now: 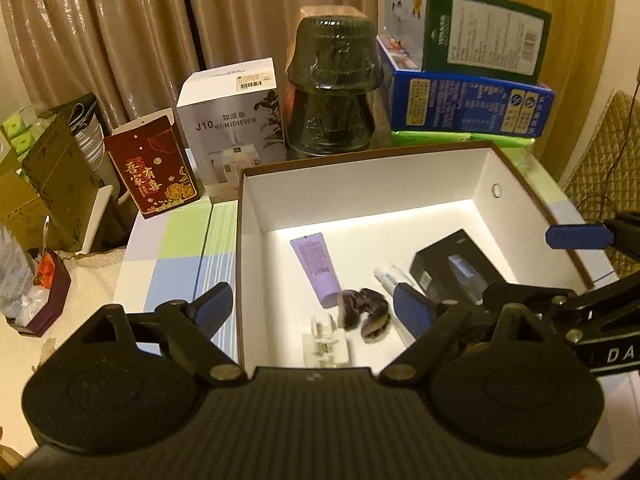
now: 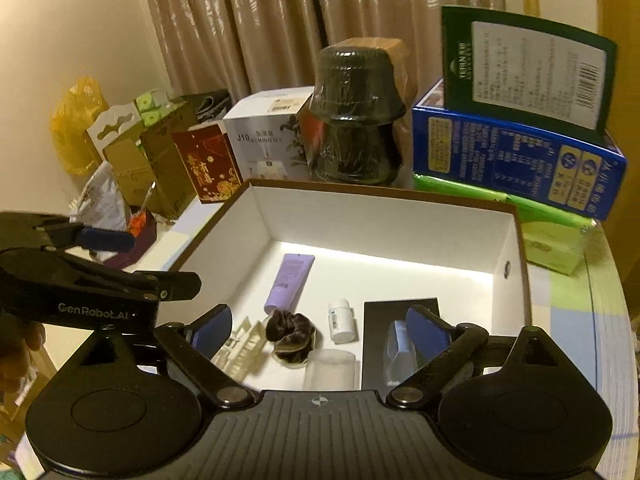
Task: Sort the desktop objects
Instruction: 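Lift both tools out of the box and back over the table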
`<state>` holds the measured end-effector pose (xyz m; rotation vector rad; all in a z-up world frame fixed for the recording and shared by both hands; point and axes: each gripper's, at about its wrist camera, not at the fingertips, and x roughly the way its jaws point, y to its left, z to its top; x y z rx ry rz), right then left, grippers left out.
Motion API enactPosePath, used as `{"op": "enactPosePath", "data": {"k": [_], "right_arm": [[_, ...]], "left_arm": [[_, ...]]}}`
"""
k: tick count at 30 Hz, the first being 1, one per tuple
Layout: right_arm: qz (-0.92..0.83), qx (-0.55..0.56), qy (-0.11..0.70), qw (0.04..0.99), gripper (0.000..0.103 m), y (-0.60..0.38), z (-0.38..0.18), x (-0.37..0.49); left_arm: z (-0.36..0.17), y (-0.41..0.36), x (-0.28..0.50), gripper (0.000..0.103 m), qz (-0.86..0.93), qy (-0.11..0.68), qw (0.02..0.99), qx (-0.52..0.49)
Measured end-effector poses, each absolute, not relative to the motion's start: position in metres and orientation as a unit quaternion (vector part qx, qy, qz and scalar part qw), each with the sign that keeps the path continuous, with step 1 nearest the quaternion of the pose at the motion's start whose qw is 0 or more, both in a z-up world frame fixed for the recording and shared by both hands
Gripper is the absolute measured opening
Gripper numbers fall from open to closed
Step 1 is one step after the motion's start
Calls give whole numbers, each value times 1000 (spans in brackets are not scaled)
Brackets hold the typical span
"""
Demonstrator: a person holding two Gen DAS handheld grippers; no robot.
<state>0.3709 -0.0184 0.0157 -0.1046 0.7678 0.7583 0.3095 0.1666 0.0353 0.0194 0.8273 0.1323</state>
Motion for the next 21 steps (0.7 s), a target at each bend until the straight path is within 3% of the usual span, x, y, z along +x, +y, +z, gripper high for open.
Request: {"op": "enactPosePath", "data": {"k": [21], "right_arm": [[349, -11, 348, 870, 92, -98, 38, 272]], "left_arm": [[50, 126, 192, 85, 59, 389, 919, -11]]}}
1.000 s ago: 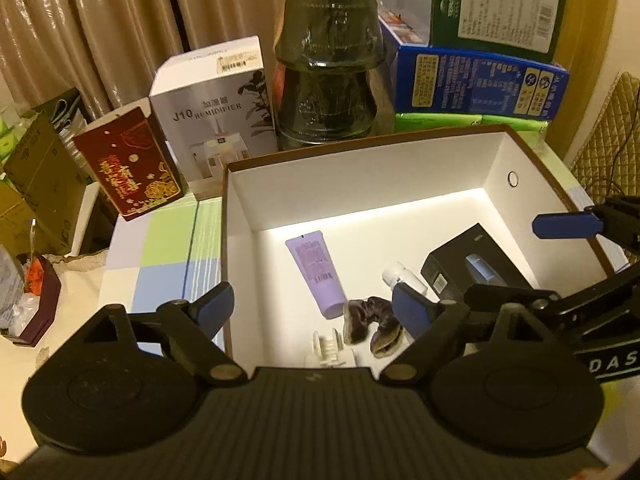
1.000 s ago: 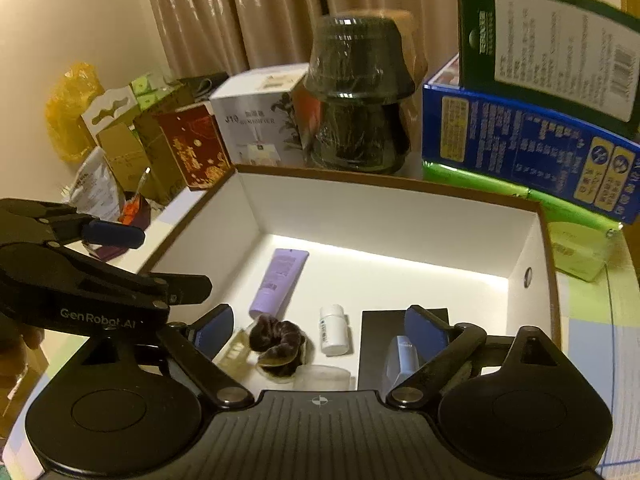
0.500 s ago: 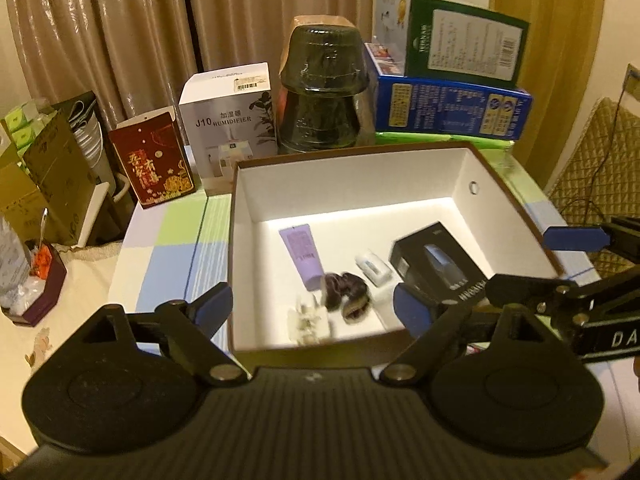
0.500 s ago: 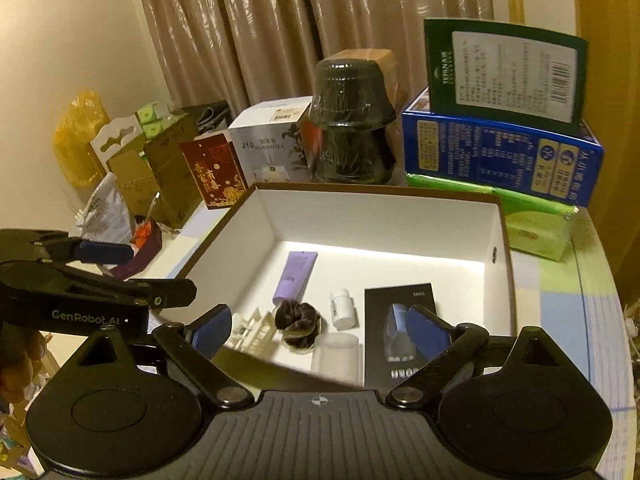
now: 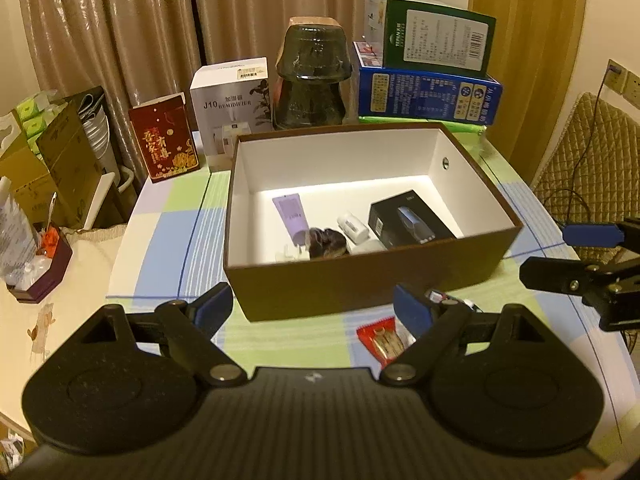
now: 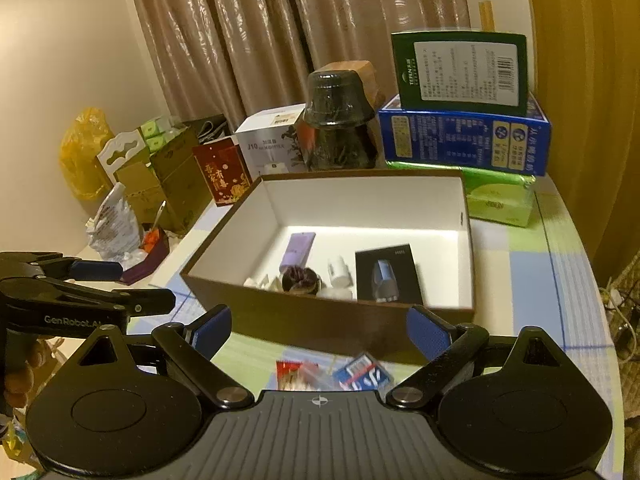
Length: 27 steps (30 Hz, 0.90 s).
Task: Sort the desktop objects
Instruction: 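Lift both tools out of the box and back over the table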
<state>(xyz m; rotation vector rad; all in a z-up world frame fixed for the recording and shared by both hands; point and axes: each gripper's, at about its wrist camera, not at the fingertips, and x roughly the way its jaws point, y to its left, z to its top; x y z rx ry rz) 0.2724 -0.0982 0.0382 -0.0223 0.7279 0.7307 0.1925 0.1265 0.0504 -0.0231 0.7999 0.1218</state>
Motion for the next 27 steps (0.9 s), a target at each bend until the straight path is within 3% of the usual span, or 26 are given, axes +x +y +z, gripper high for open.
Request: {"op": "enactPosePath", "data": {"k": [27], "right_arm": [[348, -56, 408, 842, 92, -132, -7, 212]], "left_arm": [[11, 92, 139, 85, 39, 450, 892, -13]]}}
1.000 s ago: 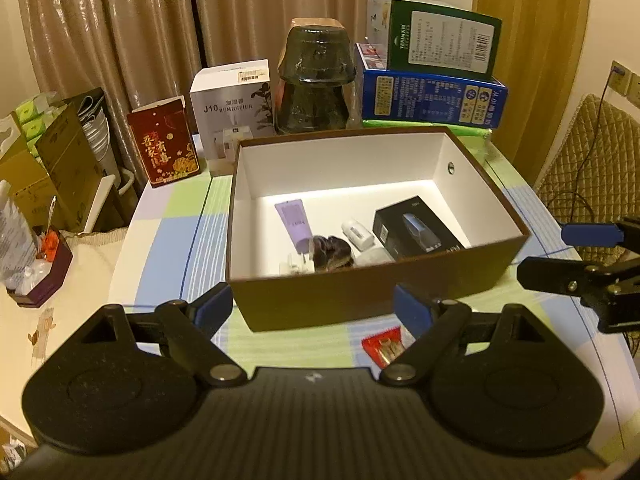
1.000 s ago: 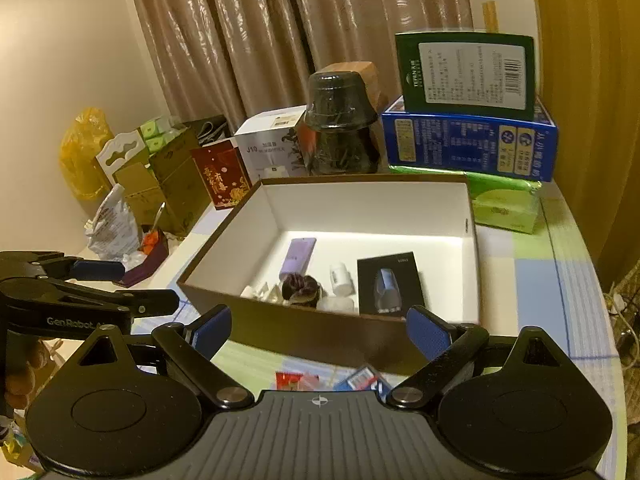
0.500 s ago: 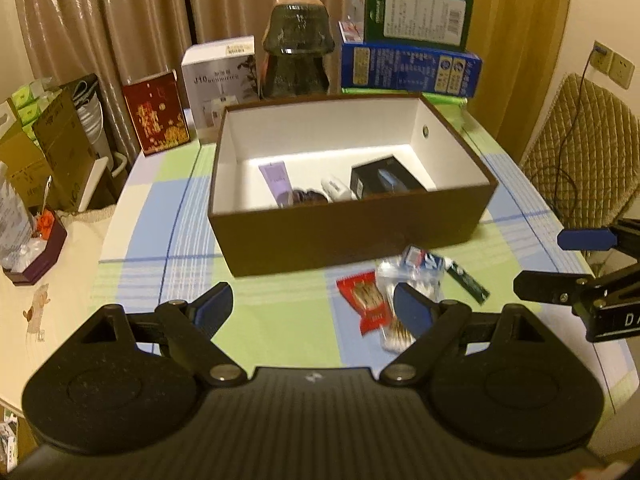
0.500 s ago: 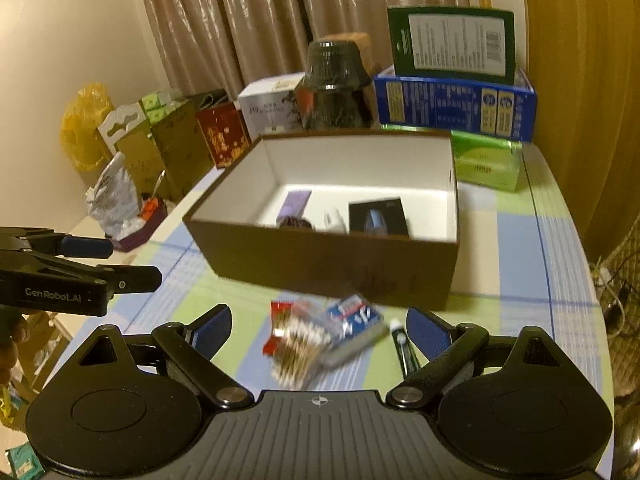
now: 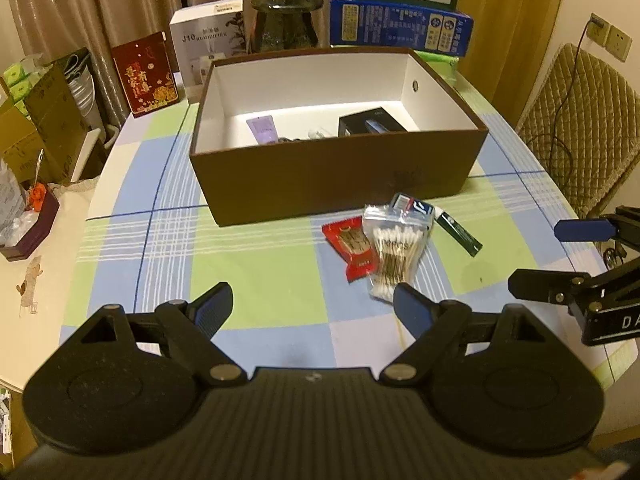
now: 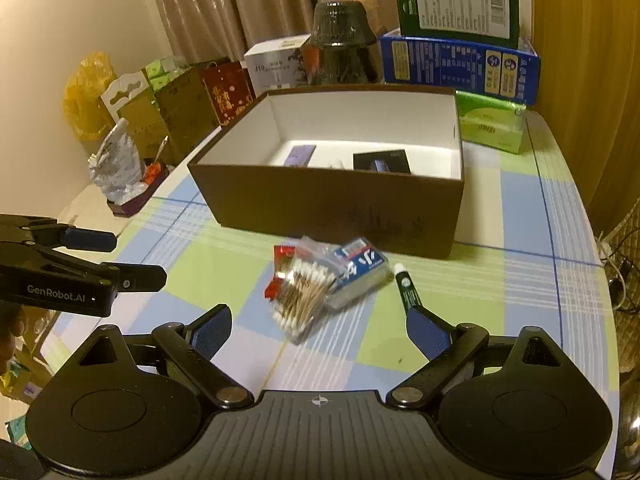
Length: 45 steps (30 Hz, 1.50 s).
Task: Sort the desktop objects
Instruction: 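Lift both tools out of the box and back over the table, then grasp the cotton swab bag with the left tool while the right tool grasps the green tube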
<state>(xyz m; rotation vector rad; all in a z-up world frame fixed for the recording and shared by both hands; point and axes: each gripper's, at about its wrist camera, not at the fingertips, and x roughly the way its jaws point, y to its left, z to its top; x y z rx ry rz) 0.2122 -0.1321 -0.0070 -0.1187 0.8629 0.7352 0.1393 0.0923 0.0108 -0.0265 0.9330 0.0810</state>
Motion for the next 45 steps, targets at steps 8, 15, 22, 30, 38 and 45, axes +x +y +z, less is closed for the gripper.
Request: {"op": "enactPosePath", "data": {"k": [8, 15, 22, 30, 38, 45], "right_arm": [[343, -57, 422, 837, 92, -136, -16, 211], [338, -60, 435, 832, 92, -136, -25, 213], [328, -60, 441, 833, 92, -138, -31, 217], [312, -61, 446, 837, 91, -141, -43, 225], [288, -64, 455, 840, 87, -149, -62, 241], [262, -51, 469, 842, 83, -162, -71, 255]], "left_arm": [[3, 87, 139, 85, 35, 463, 885, -12], [-5, 88, 143, 85, 38, 475, 879, -16], [-8, 87, 146, 85, 23, 470, 882, -14], [-20, 78, 158, 79, -8, 467, 884, 0], [-44, 63, 183, 64, -61, 474, 878, 13], [-64, 47, 212, 57, -97, 478, 872, 31]]}}
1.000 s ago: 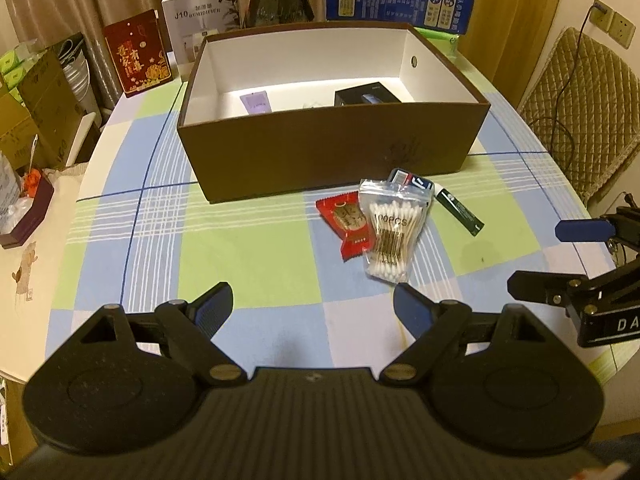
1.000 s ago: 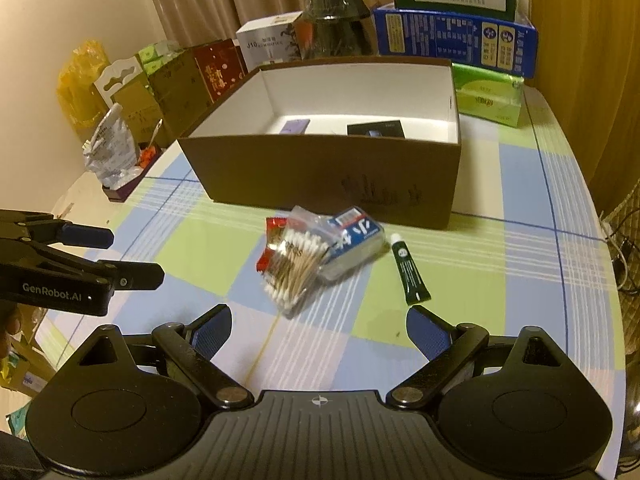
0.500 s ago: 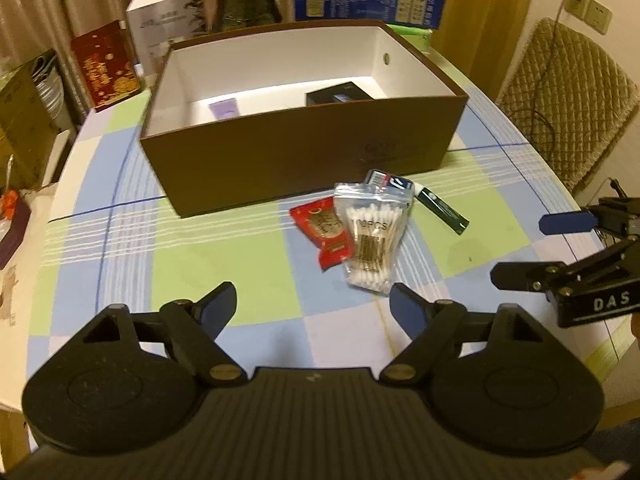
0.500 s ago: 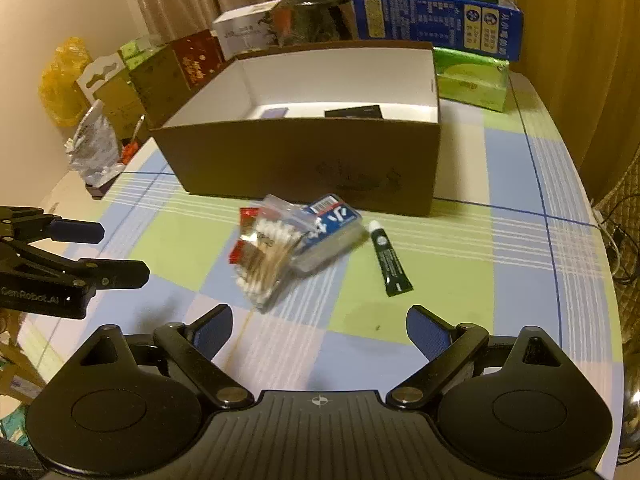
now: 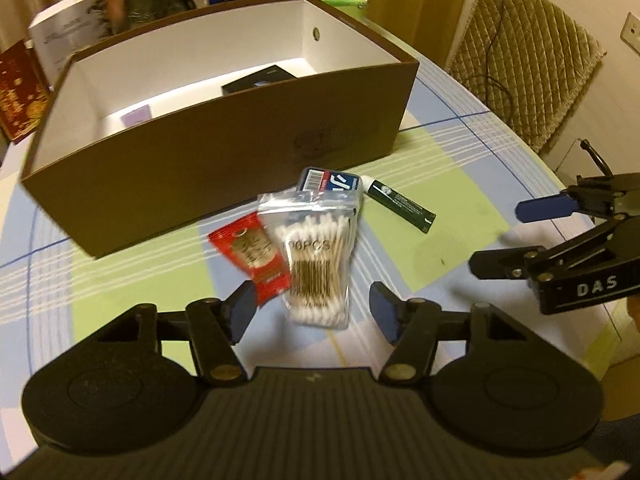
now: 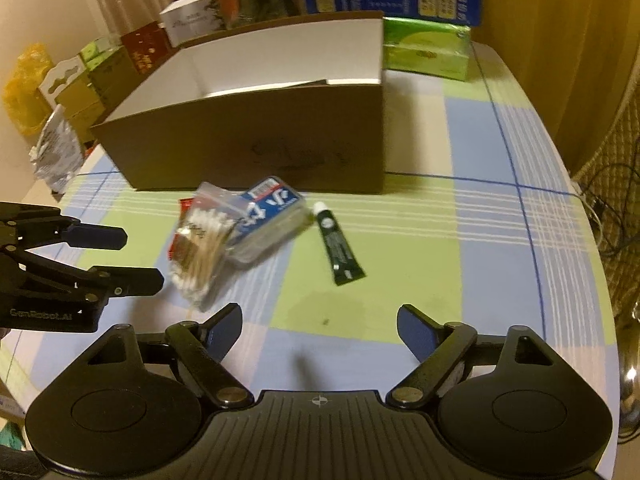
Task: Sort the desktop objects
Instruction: 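Grasp the cotton swab bag with the left tool while the right tool grasps the green tube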
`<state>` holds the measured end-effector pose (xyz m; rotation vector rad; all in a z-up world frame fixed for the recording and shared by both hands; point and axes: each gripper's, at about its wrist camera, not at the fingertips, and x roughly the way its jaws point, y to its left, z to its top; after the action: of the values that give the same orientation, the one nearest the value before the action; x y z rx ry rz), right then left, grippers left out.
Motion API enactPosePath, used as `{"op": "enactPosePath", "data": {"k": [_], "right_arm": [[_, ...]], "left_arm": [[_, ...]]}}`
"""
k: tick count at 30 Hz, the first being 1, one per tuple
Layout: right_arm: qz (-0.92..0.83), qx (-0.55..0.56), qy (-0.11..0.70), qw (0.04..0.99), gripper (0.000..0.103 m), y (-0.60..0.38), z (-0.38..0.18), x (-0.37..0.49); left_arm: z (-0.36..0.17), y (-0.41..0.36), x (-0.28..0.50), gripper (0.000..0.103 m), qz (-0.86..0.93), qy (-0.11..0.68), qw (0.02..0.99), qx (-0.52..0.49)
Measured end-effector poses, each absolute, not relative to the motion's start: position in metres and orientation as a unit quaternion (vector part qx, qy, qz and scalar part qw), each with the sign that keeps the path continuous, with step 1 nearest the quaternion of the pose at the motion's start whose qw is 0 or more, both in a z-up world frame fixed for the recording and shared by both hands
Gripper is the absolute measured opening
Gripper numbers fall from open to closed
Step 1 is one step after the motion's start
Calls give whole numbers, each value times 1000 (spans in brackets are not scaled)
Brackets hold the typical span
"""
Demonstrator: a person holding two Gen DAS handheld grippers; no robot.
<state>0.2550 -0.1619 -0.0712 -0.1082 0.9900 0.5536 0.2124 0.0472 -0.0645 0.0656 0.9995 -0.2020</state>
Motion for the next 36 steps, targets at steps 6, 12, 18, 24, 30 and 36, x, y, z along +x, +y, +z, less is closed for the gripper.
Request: {"op": "enactPosePath", "data": {"k": [6, 12, 18, 24, 30, 36], "right_arm": [[230, -35, 479, 847, 83, -181, -76, 268], [207, -19, 490, 847, 83, -196, -81, 277], [209, -19, 493, 844, 83, -199, -85, 278], [227, -24, 488, 842, 80, -190, -88, 280], [262, -33, 466, 844, 62, -174, -91, 287], [296, -54, 449, 842, 45, -149, -102, 304]], "left_arm": [[-82, 44, 234, 50, -101, 492, 864, 37], [-92, 39, 247, 46, -104, 500, 859, 37], [-100, 35, 254, 34, -102, 503, 857, 45], [-92, 42, 247, 19, -99, 484, 869, 35], [-70, 63, 230, 19, -75, 456, 887, 14], [-63, 102, 220, 19, -18, 452, 892, -13]]}}
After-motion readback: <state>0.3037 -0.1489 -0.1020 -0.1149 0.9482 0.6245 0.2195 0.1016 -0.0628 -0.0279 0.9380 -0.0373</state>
